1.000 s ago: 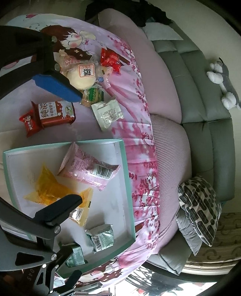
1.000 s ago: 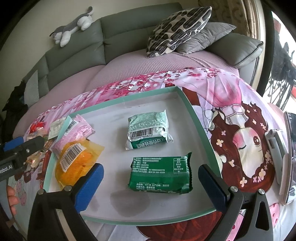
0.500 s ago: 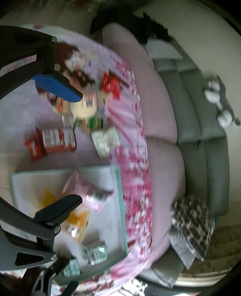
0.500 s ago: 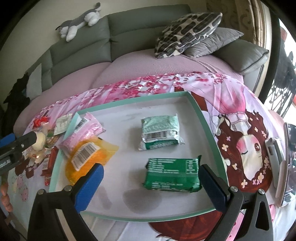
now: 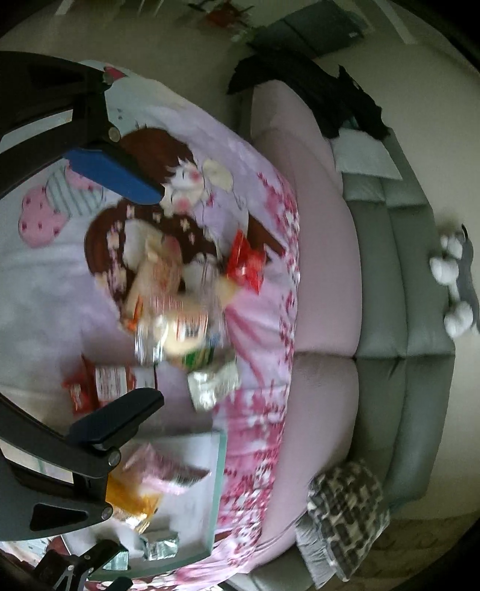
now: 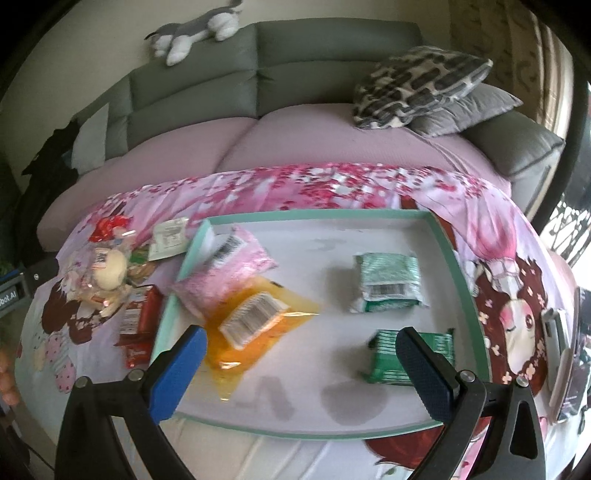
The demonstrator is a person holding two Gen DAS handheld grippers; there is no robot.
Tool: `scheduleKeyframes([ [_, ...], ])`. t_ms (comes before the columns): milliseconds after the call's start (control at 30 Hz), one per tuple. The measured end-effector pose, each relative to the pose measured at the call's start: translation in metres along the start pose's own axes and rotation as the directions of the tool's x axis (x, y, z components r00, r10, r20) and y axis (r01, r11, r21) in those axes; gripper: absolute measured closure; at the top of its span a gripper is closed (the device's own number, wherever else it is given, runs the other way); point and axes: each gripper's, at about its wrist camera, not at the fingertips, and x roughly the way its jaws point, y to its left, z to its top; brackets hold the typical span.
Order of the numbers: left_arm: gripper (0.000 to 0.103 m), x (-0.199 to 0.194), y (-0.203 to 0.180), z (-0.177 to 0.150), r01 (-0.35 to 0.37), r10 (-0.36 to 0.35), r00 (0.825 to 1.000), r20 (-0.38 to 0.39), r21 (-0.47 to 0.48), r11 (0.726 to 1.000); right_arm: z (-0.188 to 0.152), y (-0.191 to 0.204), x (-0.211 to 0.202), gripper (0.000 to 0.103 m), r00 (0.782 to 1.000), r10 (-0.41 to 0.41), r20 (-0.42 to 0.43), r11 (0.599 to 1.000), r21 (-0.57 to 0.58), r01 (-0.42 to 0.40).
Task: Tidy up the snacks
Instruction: 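Move both grippers back toward the snack pile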
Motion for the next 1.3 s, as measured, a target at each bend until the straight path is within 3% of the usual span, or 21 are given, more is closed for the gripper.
scheduleKeyframes([
  [633, 0.003, 0.008, 0.122, -0.011, -0.076, 0.078, 0.997, 0.009, -0.128, 0.989, 0.011, 0.095, 0.004, 0.0, 0.995, 0.096, -0.021, 0.991, -0.096, -0.098],
  [1067, 0.003, 0.033, 0.136, -0.029, -0.031, 0.026, 0.999, -0.038, -0.161, 0.986, -0.001, 0.131, 0.019, 0.0, 0.989, 0.132, -0.068, 0.98, -0.14, -0.14],
  [1300, 0.003, 0.048, 0.134, -0.038, 0.002, -0.014, 0.997, -0.071, -0.173, 0.985, -0.011, 0.143, 0.032, 0.0, 0.975, 0.189, -0.117, 0.969, -0.14, -0.205],
])
